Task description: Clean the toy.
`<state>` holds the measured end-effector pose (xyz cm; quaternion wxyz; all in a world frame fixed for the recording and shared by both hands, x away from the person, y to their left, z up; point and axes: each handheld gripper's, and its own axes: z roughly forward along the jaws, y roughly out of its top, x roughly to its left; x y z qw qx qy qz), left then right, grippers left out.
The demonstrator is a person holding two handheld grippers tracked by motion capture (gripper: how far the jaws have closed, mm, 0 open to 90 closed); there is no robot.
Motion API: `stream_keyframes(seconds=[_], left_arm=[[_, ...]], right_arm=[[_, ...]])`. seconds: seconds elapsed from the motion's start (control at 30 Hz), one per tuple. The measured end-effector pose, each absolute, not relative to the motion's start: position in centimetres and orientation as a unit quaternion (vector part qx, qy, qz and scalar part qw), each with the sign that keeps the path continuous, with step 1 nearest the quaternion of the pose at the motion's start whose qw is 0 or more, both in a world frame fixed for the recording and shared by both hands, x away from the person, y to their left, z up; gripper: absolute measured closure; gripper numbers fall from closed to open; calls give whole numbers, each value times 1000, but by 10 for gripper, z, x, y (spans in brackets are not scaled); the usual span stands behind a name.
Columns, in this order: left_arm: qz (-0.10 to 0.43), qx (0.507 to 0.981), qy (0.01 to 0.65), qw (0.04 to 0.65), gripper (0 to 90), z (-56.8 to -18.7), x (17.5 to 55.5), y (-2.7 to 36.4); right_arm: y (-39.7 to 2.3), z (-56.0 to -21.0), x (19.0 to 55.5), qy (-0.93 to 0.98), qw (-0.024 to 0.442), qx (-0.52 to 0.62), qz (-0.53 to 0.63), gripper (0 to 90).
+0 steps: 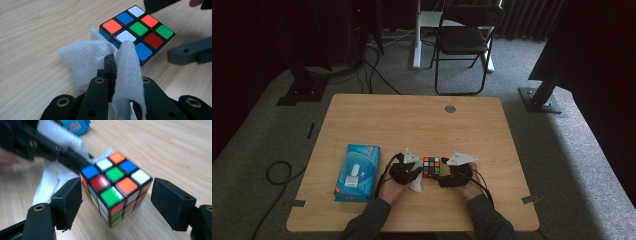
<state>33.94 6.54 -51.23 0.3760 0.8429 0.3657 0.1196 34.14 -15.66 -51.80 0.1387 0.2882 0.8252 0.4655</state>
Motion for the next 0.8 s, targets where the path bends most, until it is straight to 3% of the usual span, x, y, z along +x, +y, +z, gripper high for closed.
stream_keyframes(seconds=[0.6, 0.8], left_arm=[[127, 830, 375, 394, 854, -502, 346, 72], [127, 825, 374, 405, 856, -497, 350, 71]], right_arm=[[-165, -514, 351, 793, 136, 351, 479, 497], [-165, -515, 352, 793, 128, 354, 479, 540]])
